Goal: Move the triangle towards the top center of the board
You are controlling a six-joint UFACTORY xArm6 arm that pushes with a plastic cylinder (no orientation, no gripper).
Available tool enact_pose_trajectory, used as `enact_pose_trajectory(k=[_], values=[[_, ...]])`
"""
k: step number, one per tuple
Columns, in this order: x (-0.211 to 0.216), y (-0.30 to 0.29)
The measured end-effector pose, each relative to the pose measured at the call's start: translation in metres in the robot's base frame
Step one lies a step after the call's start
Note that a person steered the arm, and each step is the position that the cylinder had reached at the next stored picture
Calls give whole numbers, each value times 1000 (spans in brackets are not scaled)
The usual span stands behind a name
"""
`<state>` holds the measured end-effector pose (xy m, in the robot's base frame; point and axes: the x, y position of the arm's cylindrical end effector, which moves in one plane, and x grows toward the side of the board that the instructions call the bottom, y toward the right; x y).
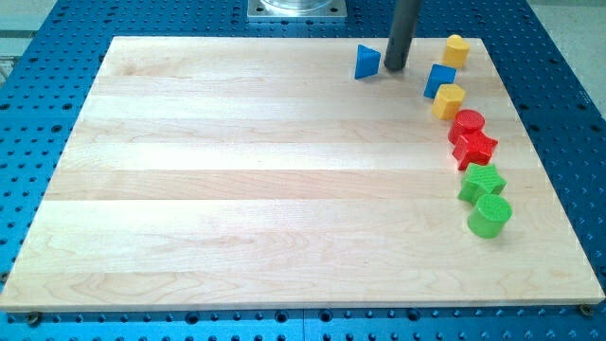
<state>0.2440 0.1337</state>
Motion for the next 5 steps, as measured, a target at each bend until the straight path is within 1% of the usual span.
enact_pose_trajectory(k=[1, 2, 3, 4, 5], values=[[15, -69], [90, -56], [119, -76], [49, -67], [31, -65]])
